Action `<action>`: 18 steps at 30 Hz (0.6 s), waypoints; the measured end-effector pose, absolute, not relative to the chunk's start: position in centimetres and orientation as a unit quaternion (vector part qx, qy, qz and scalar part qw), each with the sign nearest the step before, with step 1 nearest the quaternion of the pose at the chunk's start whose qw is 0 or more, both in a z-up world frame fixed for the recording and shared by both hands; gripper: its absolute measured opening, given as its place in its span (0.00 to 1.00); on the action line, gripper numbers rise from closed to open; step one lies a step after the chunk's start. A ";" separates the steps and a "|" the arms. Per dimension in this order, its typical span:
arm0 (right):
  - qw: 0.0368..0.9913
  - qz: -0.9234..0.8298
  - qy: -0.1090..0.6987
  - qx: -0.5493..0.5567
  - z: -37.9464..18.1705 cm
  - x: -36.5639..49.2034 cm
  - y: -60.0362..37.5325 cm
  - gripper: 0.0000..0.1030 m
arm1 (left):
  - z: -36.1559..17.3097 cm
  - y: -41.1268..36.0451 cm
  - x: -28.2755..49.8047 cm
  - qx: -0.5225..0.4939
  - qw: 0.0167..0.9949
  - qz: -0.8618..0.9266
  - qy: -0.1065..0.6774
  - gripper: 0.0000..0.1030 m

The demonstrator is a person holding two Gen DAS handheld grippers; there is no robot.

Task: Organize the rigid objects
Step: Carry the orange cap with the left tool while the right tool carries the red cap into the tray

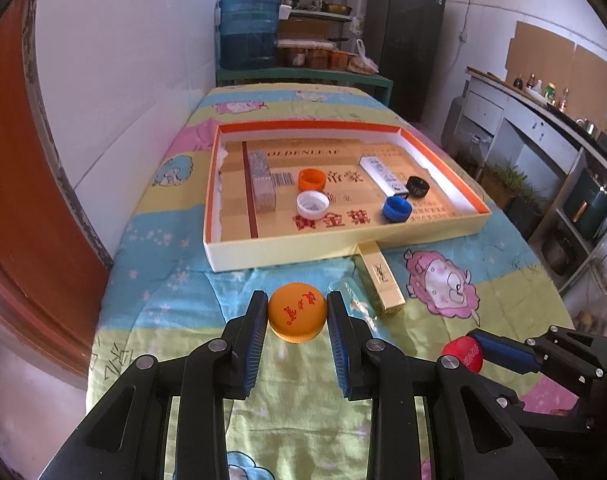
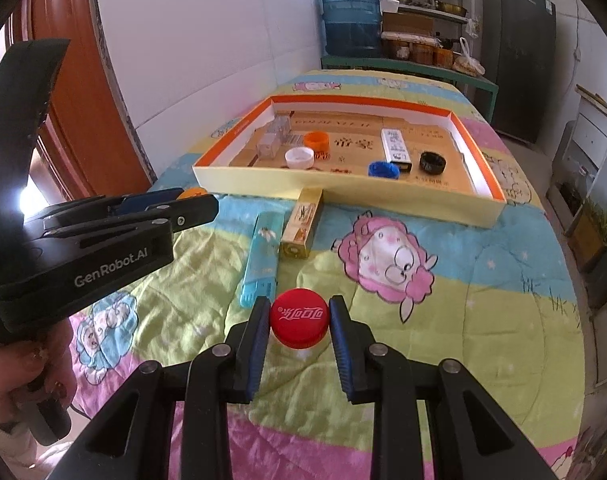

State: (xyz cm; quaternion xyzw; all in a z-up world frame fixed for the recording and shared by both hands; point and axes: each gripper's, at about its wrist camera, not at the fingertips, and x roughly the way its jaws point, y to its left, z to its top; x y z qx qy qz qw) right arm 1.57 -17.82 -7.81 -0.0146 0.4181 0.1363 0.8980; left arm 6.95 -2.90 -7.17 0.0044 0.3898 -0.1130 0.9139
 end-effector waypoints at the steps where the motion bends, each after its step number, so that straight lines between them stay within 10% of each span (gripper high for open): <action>1: 0.899 0.136 0.416 -0.015 -7.6 1.8 -17.8 0.29 | -7.0 -2.9 7.1 0.003 0.914 -0.113 0.389 0.30; 18: 0.916 0.118 0.383 -0.016 -4.8 5.9 -19.4 0.29 | -4.4 -3.0 10.4 0.004 0.923 -0.114 0.367 0.30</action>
